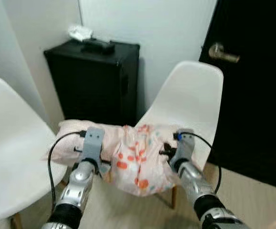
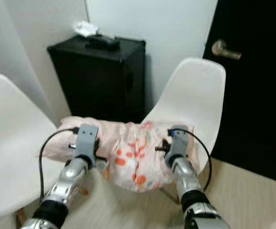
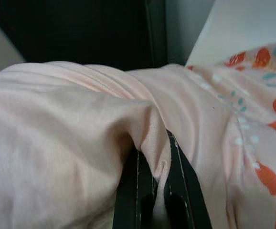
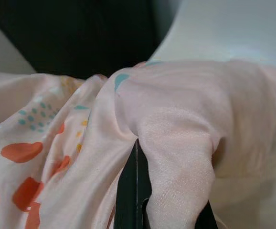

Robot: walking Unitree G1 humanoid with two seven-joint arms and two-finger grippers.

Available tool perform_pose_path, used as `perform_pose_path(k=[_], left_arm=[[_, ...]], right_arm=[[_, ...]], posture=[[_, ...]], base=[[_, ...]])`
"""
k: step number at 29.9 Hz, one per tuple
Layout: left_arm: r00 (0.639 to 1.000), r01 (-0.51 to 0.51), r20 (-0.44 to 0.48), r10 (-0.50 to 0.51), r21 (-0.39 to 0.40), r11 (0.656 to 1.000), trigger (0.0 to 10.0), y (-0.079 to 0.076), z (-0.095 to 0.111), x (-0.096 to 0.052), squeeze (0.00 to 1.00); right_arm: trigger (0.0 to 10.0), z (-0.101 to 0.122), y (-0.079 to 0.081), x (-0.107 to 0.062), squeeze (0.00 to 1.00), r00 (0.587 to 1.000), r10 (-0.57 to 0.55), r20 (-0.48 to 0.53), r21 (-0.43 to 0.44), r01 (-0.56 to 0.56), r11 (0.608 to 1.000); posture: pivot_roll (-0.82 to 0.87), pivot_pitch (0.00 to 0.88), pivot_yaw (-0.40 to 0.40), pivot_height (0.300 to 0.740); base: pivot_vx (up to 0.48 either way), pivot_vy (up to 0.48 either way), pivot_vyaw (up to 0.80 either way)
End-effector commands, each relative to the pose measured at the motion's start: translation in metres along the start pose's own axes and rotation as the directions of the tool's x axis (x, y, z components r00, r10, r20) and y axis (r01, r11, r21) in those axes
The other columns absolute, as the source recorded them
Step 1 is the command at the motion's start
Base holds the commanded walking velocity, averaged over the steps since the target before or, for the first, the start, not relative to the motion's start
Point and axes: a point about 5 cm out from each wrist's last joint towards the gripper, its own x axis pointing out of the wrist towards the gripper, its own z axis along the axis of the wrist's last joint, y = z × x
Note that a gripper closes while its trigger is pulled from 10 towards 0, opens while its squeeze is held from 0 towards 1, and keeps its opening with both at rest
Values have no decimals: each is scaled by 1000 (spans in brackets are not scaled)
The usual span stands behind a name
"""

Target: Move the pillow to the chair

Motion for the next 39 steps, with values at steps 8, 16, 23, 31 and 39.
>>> perform_pose_path(k=[8, 16, 23, 31, 39], left_arm=[[998, 3, 57, -2, -17, 1000, 10000, -2, 14, 3, 0], [998, -16, 66, 17, -10, 1000, 10000, 3, 15, 1, 0], [997, -32, 72, 34, -17, 999, 10000, 6, 17, 2, 0], [997, -37, 71, 39, -19, 999, 10000, 6, 16, 2, 0], [996, -43, 74, 45, -29, 999, 10000, 7, 16, 2, 0]], right_arm=[[10000, 12, 11, 6, 0, 998, 41, 40, 16, -41, 999], [10000, 12, 11, 6, 0, 998, 46, 37, 13, -46, 999], [10000, 14, 11, 8, 0, 998, 52, 37, 10, -52, 999], [10000, 15, 10, 8, 0, 998, 53, 37, 8, -53, 999], [10000, 16, 11, 8, 0, 996, 68, 51, 21, -69, 997]], posture=[[4, 4, -5, 740], [3, 6, -13, 740], [5, 2, -21, 740], [1, 0, -22, 740], [-3, 0, -27, 740]], base=[[0, 0, -800], [0, 0, -800], [0, 0, -800], [0, 0, -800], [0, 0, -600]])
